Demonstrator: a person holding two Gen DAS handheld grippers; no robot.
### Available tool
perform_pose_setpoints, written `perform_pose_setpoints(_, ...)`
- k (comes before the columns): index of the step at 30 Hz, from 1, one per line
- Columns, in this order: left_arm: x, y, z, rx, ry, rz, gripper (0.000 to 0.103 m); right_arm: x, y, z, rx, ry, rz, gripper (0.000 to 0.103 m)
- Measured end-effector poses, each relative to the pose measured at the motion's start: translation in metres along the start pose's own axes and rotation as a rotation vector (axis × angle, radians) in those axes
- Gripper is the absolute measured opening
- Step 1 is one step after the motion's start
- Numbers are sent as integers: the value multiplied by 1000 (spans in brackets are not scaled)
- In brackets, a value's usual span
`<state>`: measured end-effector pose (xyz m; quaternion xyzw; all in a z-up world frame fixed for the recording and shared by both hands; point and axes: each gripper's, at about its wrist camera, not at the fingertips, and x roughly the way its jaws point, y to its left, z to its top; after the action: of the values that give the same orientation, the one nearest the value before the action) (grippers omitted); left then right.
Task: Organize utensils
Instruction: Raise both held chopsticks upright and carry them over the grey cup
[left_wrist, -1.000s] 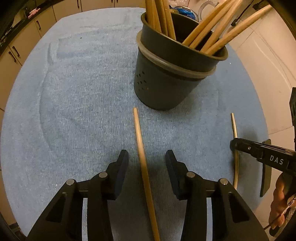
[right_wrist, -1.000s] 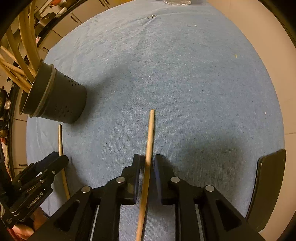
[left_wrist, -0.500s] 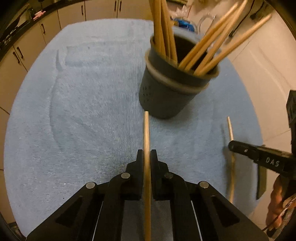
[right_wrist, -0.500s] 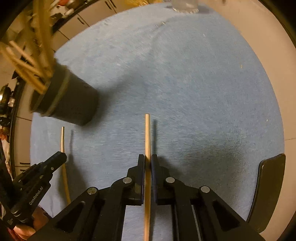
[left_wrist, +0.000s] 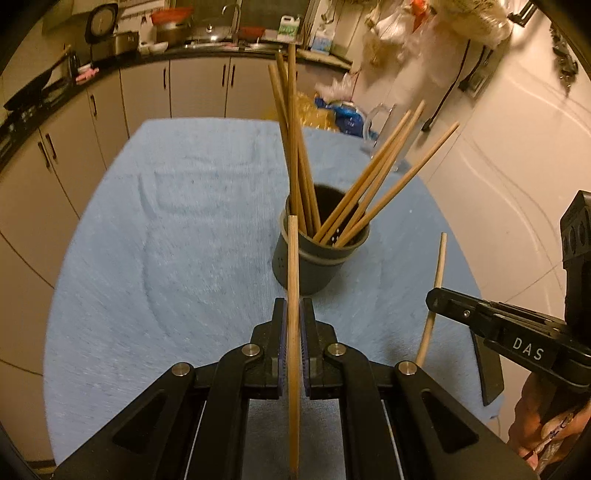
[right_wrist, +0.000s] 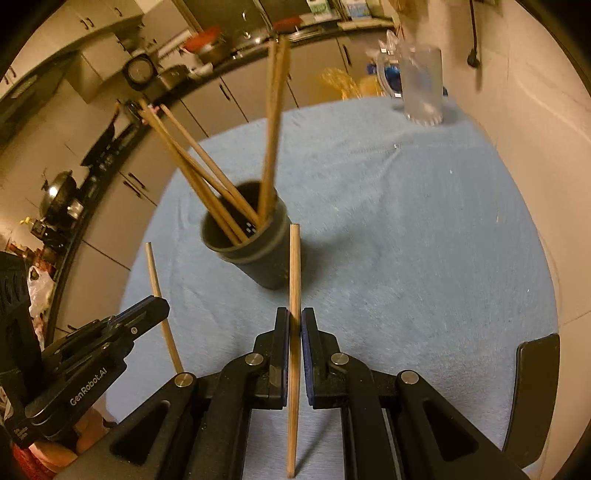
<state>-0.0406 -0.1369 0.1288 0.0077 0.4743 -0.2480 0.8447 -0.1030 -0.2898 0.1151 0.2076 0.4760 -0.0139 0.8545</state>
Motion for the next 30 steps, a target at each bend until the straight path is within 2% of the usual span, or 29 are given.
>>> perform_pose_setpoints(3,-8,1,0,12,-23,1,6,-21,2,-8,-1,-35,7,7)
perform_pose_setpoints(9,-25,2,1,33,-52,10,6,-29,10,-5,3,-80,17,7)
perform_pose_setpoints(30,-52,2,-1,53,-106,35,6,-48,28,-4,-17,-130,36,7)
